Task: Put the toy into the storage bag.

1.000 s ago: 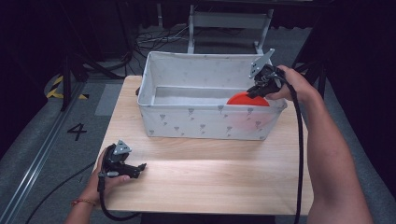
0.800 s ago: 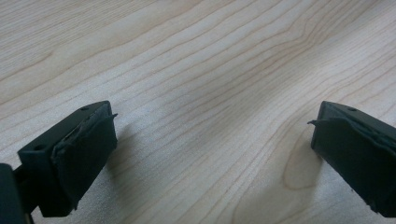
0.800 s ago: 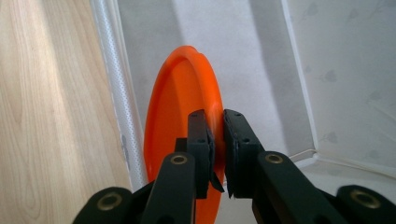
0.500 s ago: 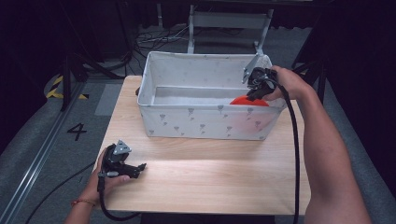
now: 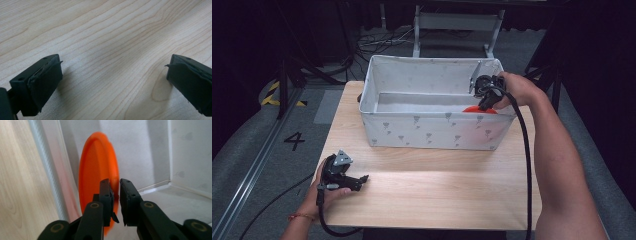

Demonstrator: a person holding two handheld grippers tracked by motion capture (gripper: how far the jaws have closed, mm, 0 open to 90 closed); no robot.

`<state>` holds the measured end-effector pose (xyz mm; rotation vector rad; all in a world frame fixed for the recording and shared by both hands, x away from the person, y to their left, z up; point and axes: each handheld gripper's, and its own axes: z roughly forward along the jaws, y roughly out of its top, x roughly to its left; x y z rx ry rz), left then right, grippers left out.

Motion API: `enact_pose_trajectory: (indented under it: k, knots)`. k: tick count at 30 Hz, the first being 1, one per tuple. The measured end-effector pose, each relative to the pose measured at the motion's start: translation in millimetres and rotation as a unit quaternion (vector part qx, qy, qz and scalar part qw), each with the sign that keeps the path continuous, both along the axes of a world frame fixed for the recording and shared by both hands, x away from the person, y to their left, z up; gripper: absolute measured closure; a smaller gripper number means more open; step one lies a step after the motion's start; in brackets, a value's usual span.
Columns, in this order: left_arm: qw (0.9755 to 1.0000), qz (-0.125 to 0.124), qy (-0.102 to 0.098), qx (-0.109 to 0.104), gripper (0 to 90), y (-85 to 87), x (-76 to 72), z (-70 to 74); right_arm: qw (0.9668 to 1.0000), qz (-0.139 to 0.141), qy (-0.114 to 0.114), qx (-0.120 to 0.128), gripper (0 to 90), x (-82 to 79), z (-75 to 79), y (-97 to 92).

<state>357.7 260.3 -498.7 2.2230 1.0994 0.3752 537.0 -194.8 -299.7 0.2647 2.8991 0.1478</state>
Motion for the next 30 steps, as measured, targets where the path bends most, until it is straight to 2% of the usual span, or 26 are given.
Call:
enact_pose_trajectory:
  k: [1, 7, 10, 18, 21, 22, 24, 25, 27, 30]
  knots:
    - [1.0, 0.0, 0.0, -0.001, 0.5, 0.0, 0.1, -0.1, 0.9999, -0.001, -0.001, 0.014, 80.4, -0.1, 2.7, -0.8]
    - [1.0, 0.0, 0.0, 0.0, 0.5, 0.0, 0.0, 0.0, 0.9998, 0.001, -0.008, 0.02, 80.1, -1.4, 6.1, -2.5]
    - [1.0, 0.0, 0.0, 0.0, 0.5, 0.0, 0.0, 0.0, 0.9995, -0.001, -0.01, 0.031, 78.8, -2.1, 7.3, -4.4]
    - [1.0, 0.0, 0.0, 0.0, 0.5, 0.0, 0.0, 0.0, 0.9965, -0.008, -0.022, 0.08, 74.7, -5.7, 12.2, -12.1]
    - [1.0, -0.001, 0.0, -0.001, 0.5, 0.1, 0.0, 0.0, 0.9939, -0.018, -0.035, 0.103, 72.1, -9.7, 15.3, -16.5]
    - [1.0, 0.0, 0.0, 0.0, 0.5, 0.0, 0.0, 0.0, 0.9927, -0.024, -0.045, 0.11, 71.6, -10.9, 16.4, -18.1]
    - [1.0, 0.0, 0.0, 0.0, 0.5, 0.0, 0.0, 0.0, 0.989, -0.031, -0.047, 0.137, 70.1, -14.0, 18.3, -22.4]
    - [1.0, 0.0, 0.0, 0.0, 0.5, 0.0, 0.0, 0.0, 0.989, -0.031, -0.047, 0.137, 70.1, -14.0, 18.3, -22.4]
    - [1.0, 0.0, 0.0, 0.0, 0.5, 0.0, 0.0, 0.0, 0.9851, -0.045, -0.057, 0.156, 68.1, -17.9, 19.7, -27.2]
    - [1.0, 0.0, 0.0, 0.0, 0.5, 0.0, 0.0, 0.0, 0.9799, -0.075, -0.069, 0.171, 62.8, -23.2, 21.4, -31.4]
